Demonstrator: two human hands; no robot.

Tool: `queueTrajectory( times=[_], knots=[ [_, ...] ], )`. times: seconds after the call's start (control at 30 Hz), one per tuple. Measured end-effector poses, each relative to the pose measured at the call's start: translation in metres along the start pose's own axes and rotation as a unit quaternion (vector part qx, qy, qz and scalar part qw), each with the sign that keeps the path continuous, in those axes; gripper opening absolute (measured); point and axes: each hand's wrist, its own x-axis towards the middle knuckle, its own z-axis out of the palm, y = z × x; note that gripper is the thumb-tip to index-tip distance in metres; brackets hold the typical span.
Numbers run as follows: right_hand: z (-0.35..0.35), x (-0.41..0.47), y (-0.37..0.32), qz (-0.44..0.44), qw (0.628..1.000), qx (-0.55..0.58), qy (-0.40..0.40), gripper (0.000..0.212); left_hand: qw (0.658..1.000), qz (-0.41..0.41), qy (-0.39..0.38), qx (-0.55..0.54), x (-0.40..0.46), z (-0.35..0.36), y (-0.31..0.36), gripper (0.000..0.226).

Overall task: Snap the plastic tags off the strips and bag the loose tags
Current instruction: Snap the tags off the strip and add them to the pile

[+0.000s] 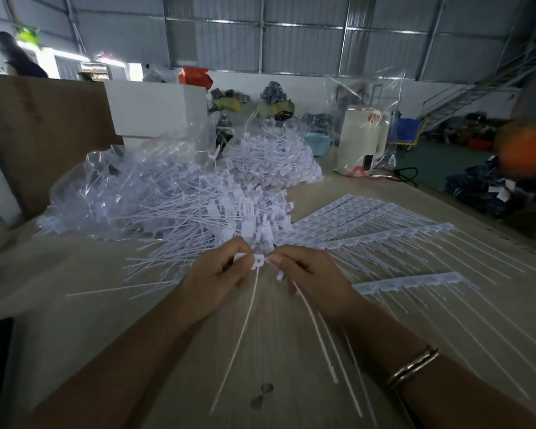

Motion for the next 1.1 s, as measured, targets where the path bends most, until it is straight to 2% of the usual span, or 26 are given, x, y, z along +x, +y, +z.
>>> queueTrajectory(
  times=[0.07, 0.13, 0.17, 0.2, 0.27, 0.33, 0.4, 0.47, 0.57, 0.67, 0.77, 0.87, 1.0, 1.1],
  knots=[
    [-0.004, 0.0, -0.002, 0.019, 0.996, 0.073, 0.043, 0.029, 0.994, -0.026, 0.003, -0.105, -0.002, 0.002, 0.002, 0.019],
    [-0.015, -0.002, 0.002, 0.061, 0.979, 0.161, 0.107, 0.024, 0.965, -0.087, 0.03, -0.247, -0.006, -0.002, 0.004, 0.021],
    [-0.019, -0.004, 0.005, 0.066, 0.979, 0.154, 0.113, 0.021, 0.961, -0.097, 0.032, -0.258, -0.008, -0.005, 0.002, 0.021],
    [-0.021, -0.006, 0.006, 0.06, 0.989, 0.097, 0.095, 0.018, 0.977, -0.087, 0.018, -0.194, -0.009, -0.007, -0.001, 0.021],
    [-0.014, -0.01, 0.008, 0.024, 0.998, -0.045, 0.037, 0.012, 0.998, -0.033, -0.029, 0.036, -0.009, -0.004, -0.006, 0.019],
    [-0.003, -0.008, 0.005, -0.014, 0.992, -0.124, 0.029, 0.027, 0.979, -0.002, -0.012, 0.205, -0.005, 0.001, -0.002, 0.022],
    [0.005, -0.006, 0.001, -0.037, 0.987, -0.155, 0.027, 0.037, 0.964, 0.016, 0.048, 0.262, 0.0, 0.001, 0.004, 0.037],
    [0.008, -0.004, -0.004, -0.054, 0.985, -0.162, 0.028, 0.041, 0.974, 0.03, 0.079, 0.211, 0.0, 0.001, 0.009, 0.042],
    [0.009, -0.005, -0.009, -0.071, 0.991, -0.116, -0.002, 0.039, 0.995, -0.017, -0.011, 0.099, -0.002, 0.01, 0.014, 0.046],
    [-0.005, -0.008, -0.003, -0.042, 0.996, -0.066, -0.044, 0.035, 0.996, -0.019, -0.007, 0.086, -0.001, 0.016, 0.008, 0.029],
    [-0.015, -0.014, 0.008, -0.002, 0.986, -0.158, -0.058, 0.026, 0.996, -0.042, 0.002, 0.075, -0.001, 0.012, 0.001, 0.036],
    [-0.013, -0.013, 0.01, -0.04, 0.974, -0.22, -0.029, 0.011, 0.996, -0.031, -0.037, 0.069, -0.005, 0.009, -0.002, 0.026],
    [-0.012, -0.01, 0.007, -0.021, 0.991, -0.126, -0.036, 0.012, 0.999, -0.006, -0.052, 0.0, -0.001, 0.002, 0.0, 0.015],
    [-0.02, -0.013, 0.008, 0.053, 0.999, 0.007, 0.0, 0.023, 0.997, 0.044, -0.046, 0.037, -0.002, -0.005, -0.003, 0.019]
  ],
)
